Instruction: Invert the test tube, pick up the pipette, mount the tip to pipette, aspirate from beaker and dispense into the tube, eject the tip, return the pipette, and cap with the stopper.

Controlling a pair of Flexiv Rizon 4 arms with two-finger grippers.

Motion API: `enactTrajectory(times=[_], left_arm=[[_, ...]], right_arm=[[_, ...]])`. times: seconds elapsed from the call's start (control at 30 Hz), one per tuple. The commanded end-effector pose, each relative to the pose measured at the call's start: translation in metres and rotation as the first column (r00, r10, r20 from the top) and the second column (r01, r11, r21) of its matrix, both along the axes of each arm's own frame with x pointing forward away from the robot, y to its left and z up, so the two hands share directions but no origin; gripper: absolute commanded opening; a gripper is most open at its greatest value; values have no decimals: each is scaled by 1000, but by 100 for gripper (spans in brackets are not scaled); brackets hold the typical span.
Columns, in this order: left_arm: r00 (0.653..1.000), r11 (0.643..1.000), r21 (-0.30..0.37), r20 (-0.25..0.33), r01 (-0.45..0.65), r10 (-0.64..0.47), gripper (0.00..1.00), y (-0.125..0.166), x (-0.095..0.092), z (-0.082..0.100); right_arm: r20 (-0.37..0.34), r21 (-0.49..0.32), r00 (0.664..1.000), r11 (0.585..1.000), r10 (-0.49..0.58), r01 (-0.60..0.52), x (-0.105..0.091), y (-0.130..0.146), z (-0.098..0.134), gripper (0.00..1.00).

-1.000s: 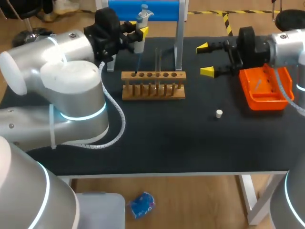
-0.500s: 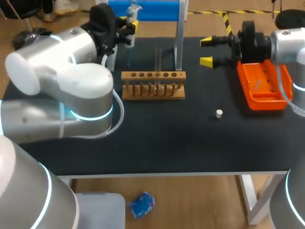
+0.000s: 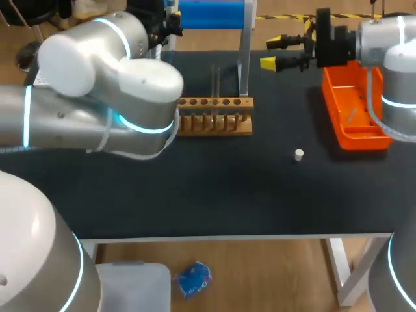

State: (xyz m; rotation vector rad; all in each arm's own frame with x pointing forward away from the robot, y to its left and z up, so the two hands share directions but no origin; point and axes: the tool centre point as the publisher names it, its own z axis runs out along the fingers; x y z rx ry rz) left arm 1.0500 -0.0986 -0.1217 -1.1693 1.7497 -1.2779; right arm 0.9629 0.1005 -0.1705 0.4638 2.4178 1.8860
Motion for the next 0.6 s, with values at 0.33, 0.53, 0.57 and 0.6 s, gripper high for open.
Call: enactTrajectory(times=[0.33,0.53,0.57,0.6], left_arm=[[972,980,104,-146,-170,184,0,7,46,-6],[963,976,95,-169,-194,208,0,10,59,-15],[963,976,94,-171,-197,211,0,10,60,-17],[961,976,91,-176,-198,212,0,10,61,-19]], right_arm=[[-53,-78,998,997,-24,20,64,28,-2,100],[-59,-95,998,995,-29,23,83,36,-6,100],[-59,-97,998,995,-33,27,86,37,-6,100],[-60,-98,998,995,-35,29,88,38,-6,100]])
